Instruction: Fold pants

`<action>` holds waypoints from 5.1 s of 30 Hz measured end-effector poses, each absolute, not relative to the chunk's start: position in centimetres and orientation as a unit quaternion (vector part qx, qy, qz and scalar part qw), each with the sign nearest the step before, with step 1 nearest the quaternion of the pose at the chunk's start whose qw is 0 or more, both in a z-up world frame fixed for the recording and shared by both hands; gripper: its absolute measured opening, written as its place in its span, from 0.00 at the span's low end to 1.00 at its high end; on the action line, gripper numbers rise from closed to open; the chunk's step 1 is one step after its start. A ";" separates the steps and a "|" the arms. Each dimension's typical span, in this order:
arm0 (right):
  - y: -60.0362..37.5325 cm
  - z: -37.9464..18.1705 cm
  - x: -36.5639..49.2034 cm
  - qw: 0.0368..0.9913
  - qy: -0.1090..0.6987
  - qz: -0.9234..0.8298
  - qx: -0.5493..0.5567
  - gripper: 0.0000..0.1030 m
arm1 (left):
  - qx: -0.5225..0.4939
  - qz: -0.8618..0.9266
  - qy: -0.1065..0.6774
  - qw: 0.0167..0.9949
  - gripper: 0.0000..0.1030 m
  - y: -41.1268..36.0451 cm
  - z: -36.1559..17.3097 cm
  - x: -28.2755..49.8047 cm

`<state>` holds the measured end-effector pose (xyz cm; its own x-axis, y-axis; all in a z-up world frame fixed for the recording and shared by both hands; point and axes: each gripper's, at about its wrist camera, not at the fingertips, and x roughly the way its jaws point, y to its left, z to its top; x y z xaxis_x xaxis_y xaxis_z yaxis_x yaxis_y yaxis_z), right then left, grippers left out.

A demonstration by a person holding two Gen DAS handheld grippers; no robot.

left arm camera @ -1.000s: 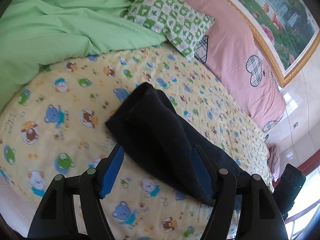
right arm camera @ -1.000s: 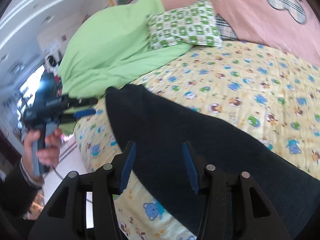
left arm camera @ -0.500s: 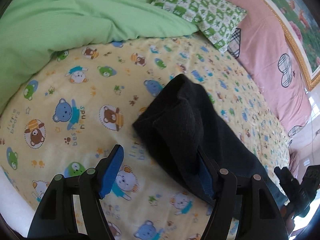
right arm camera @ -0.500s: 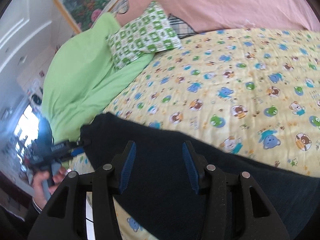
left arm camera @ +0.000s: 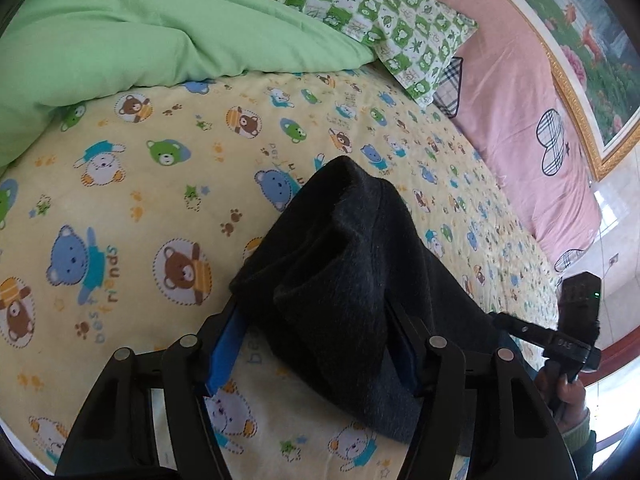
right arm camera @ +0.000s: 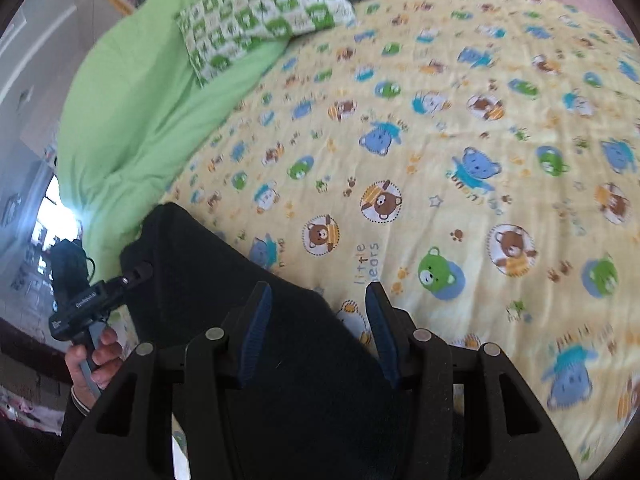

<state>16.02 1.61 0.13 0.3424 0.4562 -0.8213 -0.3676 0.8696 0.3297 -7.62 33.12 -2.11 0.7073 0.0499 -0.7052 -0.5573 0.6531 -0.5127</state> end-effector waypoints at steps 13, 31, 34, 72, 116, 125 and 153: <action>5.6 1.3 13.8 0.823 0.490 0.276 -0.077 0.13 | -0.376 0.145 0.283 0.870 0.20 30.9 2.3 -10.9; 4.6 2.5 10.4 0.893 0.393 0.215 -0.053 0.31 | -0.303 0.247 0.305 0.869 0.55 32.7 1.4 -13.9; 2.2 4.5 7.9 0.903 0.373 0.213 -0.018 0.42 | -0.304 0.243 0.289 0.875 0.55 32.5 3.0 -14.7; -25.5 5.4 -14.8 0.913 0.298 -0.079 0.268 0.52 | -0.069 -0.168 0.429 0.885 0.70 -3.0 6.4 8.6; -30.9 2.1 -14.5 0.902 0.236 -0.014 0.362 0.12 | 0.081 -0.467 0.541 0.695 0.11 -23.6 0.6 23.3; -29.2 5.3 -13.9 0.915 0.206 0.052 0.342 0.12 | 0.038 -0.481 0.472 0.738 0.10 -19.3 6.0 20.9; -13.2 5.8 -3.9 0.889 0.308 0.243 0.234 0.12 | -0.102 -0.377 0.413 0.823 0.10 0.8 5.3 11.7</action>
